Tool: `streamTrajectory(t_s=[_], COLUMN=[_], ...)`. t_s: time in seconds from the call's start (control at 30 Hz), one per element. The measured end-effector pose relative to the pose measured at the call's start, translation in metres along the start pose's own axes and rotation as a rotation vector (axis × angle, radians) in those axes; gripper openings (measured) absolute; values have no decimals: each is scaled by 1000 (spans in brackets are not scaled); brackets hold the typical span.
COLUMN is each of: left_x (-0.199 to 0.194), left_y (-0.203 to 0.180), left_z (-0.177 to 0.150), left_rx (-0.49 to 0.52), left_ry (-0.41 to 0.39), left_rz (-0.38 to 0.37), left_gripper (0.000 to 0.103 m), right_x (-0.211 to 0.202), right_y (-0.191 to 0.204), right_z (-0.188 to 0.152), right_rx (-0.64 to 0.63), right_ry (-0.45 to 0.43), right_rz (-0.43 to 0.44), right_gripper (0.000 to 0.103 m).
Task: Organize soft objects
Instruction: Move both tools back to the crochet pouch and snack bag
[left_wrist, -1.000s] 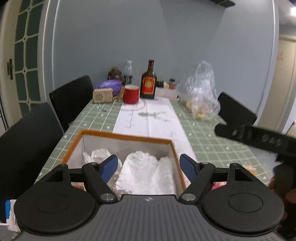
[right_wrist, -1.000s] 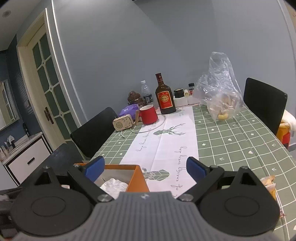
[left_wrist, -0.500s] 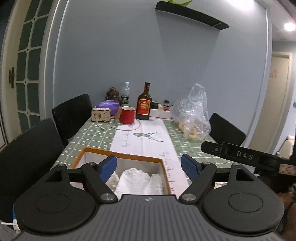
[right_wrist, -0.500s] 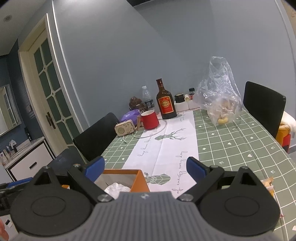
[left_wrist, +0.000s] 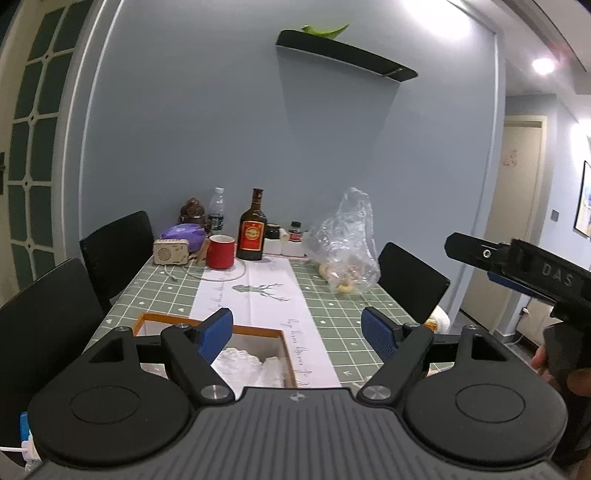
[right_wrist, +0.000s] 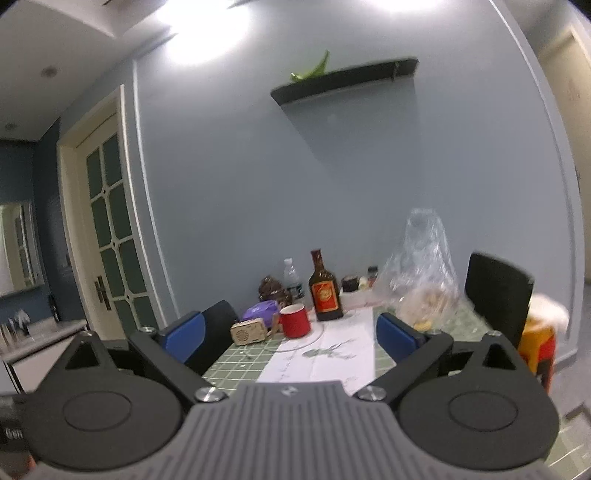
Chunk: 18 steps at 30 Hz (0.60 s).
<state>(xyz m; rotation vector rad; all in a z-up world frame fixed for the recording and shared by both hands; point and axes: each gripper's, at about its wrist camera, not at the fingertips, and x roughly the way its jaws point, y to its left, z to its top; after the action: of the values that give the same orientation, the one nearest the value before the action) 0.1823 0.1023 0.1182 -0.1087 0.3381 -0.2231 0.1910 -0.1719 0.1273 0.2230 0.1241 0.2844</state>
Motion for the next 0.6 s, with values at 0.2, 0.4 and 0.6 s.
streamTrajectory(t_s=[0.2,0.4,0.6], left_x=[-2,3,17], left_y=[-18,-38,-58], left_z=[-7,-18,-35], left_rx=[43,103,216], left_ry=[13,37,93], left_rz=[-34,-56,-100], left_gripper=[93,93,93], right_x=[-11,-4,24], right_y=[-40,-109,-154], right_z=[-19,-66,-126], right_rx=[-7,90,184], right_ry=[-24,-62,12], right_rz=[-104,-260,-293], right_gripper=[100,100,100])
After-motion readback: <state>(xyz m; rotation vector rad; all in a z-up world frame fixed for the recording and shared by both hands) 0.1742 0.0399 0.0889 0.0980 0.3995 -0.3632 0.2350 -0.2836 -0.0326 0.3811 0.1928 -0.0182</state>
